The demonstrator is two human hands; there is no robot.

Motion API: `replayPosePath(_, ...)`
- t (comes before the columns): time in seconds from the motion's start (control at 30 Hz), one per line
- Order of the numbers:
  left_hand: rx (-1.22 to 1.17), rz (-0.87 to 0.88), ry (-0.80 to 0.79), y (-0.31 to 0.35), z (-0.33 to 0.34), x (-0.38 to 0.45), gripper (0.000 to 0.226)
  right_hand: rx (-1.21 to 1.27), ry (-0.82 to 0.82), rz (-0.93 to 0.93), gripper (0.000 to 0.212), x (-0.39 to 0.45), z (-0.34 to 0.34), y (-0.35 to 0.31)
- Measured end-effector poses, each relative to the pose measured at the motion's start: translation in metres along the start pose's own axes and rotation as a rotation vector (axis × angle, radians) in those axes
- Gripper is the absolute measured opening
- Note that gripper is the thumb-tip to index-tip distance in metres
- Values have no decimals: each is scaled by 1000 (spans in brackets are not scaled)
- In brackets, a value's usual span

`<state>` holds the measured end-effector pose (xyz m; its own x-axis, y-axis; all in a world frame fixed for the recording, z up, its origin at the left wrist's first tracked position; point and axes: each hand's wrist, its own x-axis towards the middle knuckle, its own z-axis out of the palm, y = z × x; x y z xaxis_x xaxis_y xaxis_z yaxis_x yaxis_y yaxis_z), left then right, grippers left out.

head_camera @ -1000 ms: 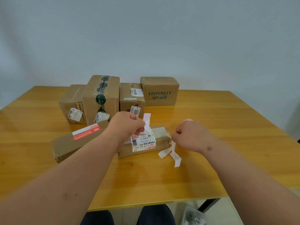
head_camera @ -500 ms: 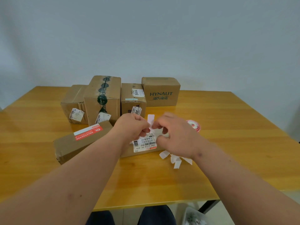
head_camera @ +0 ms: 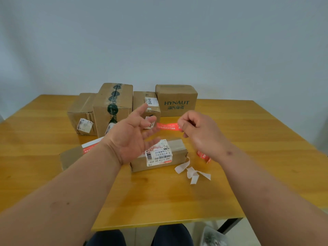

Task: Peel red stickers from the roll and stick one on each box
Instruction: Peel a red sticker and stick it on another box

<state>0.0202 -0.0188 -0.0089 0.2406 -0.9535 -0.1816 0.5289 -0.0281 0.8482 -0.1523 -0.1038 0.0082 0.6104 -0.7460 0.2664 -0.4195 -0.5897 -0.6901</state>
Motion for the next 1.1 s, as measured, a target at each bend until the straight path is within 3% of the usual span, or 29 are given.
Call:
replayPosePath(0.07, 238, 62, -38, 1, 1, -1, 64, 6, -68, 0, 16, 0, -2, -3)
replayPosePath(0.2, 648, 37, -41, 2, 7, -3, 21, 8, -119, 7, 14, 1, 0, -6)
replayPosePath(0.3, 663, 64, 104, 2, 5, -1, 7, 49, -101, 56, 12, 3, 3, -4)
replayPosePath(0.5, 752, 45, 184, 4, -2, 5, 19, 22, 1, 120, 15, 8, 19, -1)
replayPosePath(0.67, 851, -30, 213, 6, -3, 10, 14, 11, -52, 192, 57, 19, 31, 6)
replayPosePath(0.7, 857, -56, 218, 6, -4, 11, 13, 5, -71, 210, 51, 22, 33, 8)
replayPosePath(0.8, 876, -111, 207, 4, -5, 16, 14, -66, -96, 189, 4, 26, 38, 14)
replayPosePath(1.1, 971, -160, 224, 9, -5, 26, 26, -64, -132, 183, 12, 35, 43, 21)
